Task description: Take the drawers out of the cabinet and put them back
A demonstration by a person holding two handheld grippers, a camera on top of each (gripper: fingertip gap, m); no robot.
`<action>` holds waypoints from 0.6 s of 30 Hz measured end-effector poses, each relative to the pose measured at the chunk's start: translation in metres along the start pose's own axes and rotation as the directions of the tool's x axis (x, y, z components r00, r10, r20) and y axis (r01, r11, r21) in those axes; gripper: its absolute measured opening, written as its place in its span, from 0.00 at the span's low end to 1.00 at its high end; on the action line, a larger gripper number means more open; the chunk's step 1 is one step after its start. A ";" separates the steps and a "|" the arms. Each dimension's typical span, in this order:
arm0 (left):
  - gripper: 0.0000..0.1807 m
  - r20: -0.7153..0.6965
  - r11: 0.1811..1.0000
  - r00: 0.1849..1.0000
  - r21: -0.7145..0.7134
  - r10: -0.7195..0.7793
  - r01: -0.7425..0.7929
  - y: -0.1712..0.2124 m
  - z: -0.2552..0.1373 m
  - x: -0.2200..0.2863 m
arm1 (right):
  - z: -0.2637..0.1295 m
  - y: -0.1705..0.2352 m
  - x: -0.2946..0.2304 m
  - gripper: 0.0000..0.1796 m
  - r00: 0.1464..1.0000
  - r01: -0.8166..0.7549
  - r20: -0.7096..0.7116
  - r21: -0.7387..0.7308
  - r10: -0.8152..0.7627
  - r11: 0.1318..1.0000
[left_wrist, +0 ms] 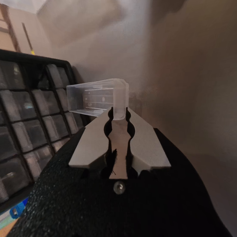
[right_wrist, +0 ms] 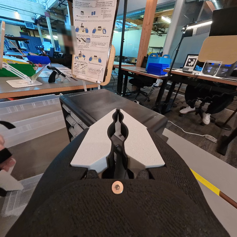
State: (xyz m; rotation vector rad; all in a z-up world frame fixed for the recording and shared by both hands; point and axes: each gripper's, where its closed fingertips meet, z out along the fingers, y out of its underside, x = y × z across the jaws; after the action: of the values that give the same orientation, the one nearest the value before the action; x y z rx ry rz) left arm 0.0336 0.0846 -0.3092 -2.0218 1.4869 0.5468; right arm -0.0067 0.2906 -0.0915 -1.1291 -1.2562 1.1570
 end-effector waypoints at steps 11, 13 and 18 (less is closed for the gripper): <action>0.09 0.105 0.988 0.984 0.083 -0.142 0.134 -0.070 0.013 -0.061 | -0.001 0.000 0.000 0.00 1.000 -0.001 0.002 0.003 0.001 1.000; 0.09 0.084 0.985 0.982 0.061 -0.167 0.163 -0.070 0.017 -0.065 | -0.001 -0.001 0.000 0.00 1.000 -0.001 0.002 0.004 0.001 1.000; 0.09 0.045 0.971 0.970 0.021 -0.238 0.238 -0.069 0.022 -0.073 | -0.002 -0.001 0.001 0.00 1.000 -0.002 -0.001 0.006 0.002 1.000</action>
State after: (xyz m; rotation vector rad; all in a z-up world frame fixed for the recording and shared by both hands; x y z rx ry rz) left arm 0.0782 0.1672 -0.2672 -2.1215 1.1946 0.4784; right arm -0.0050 0.2918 -0.0904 -1.1263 -1.2503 1.1607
